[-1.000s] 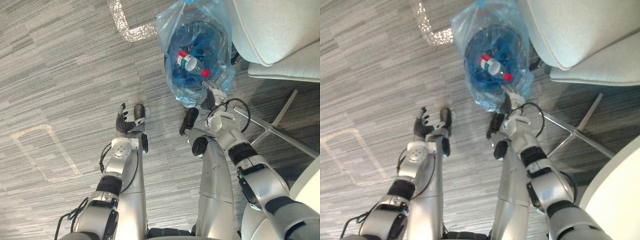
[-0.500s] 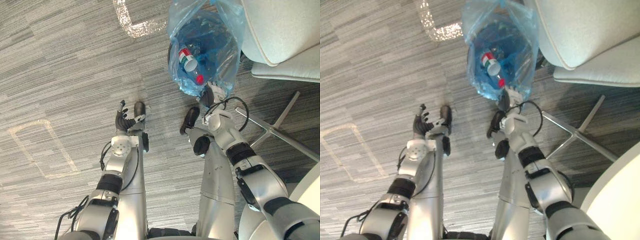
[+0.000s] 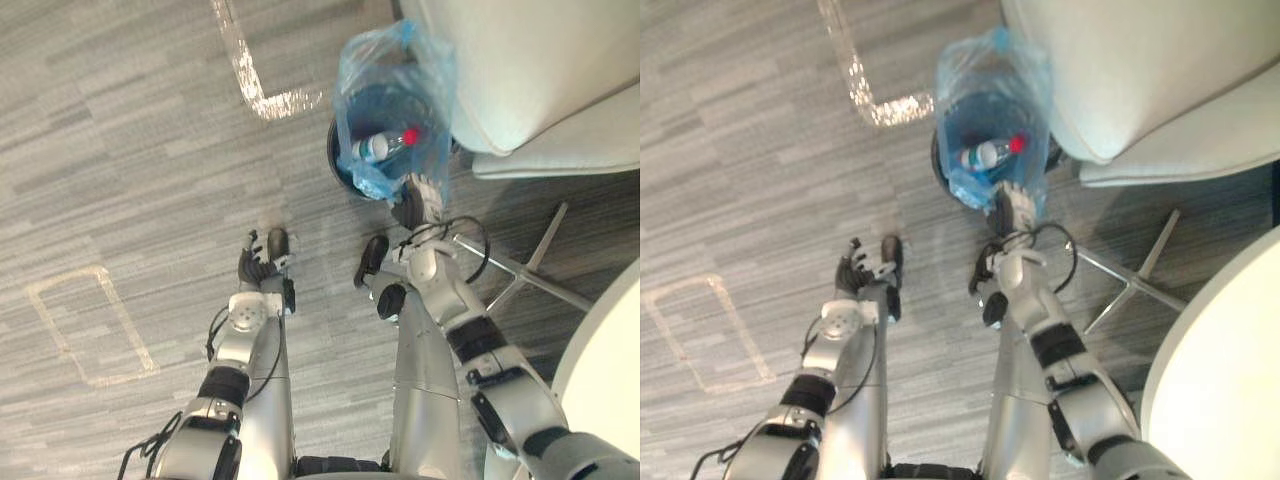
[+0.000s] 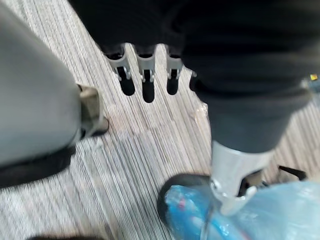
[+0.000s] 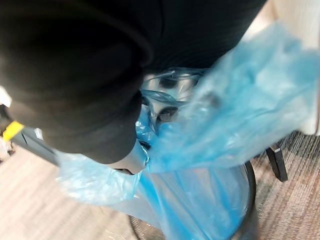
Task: Gather rubbish on tea table into small bin, then transfer packed bag to large trash can.
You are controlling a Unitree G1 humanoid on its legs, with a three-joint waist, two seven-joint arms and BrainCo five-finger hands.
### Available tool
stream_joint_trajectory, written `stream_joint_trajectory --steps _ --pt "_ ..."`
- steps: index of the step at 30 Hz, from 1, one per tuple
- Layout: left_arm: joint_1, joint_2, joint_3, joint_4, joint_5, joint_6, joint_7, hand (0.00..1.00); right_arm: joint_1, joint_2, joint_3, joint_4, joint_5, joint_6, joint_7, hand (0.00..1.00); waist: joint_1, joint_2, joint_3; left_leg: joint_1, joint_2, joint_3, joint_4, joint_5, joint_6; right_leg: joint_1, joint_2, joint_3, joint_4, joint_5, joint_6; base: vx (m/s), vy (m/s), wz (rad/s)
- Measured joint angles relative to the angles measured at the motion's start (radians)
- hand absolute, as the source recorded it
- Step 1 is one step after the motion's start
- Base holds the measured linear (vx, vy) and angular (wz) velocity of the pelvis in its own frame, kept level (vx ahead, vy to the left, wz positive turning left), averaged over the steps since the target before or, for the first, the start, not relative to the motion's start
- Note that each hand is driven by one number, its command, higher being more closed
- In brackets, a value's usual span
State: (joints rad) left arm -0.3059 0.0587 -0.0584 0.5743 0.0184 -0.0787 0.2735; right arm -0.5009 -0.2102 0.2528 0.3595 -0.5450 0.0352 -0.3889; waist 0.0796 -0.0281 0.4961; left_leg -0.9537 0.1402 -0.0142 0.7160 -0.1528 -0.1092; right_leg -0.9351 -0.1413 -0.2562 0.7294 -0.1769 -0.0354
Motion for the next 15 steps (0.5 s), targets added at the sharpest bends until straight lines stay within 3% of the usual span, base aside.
stream_joint_trajectory --steps 6,12,15 --pt "0.077 -0.002 -0.01 0.03 0.019 0.005 -0.011 0.0 0.147 0.062 0.009 -0.087 0.049 -0.01 0.033 1.0 -0.002 -0.024 -0.044 0.218 -0.002 0.035 -0.11 0.005 -0.004 0.202 0.008 0.009 -0.104 0.019 0.001 0.08 0.009 -0.07" --pt "0.166 0.002 -0.046 0.115 0.034 0.007 -0.024 0.0 0.301 0.127 0.031 -0.114 0.097 -0.045 0.082 1.0 -0.014 -0.038 -0.188 0.431 -0.013 0.066 -0.279 0.029 0.0 0.391 0.022 0.021 -0.25 0.039 0.022 0.12 -0.008 -0.07" --pt "0.189 0.009 -0.076 0.194 0.067 0.01 -0.041 0.0 0.343 0.129 0.038 -0.107 0.113 -0.06 0.114 1.0 -0.021 -0.039 -0.237 0.547 -0.019 0.089 -0.422 0.074 0.002 0.486 0.04 0.04 -0.376 0.086 0.033 0.17 0.0 -0.17"
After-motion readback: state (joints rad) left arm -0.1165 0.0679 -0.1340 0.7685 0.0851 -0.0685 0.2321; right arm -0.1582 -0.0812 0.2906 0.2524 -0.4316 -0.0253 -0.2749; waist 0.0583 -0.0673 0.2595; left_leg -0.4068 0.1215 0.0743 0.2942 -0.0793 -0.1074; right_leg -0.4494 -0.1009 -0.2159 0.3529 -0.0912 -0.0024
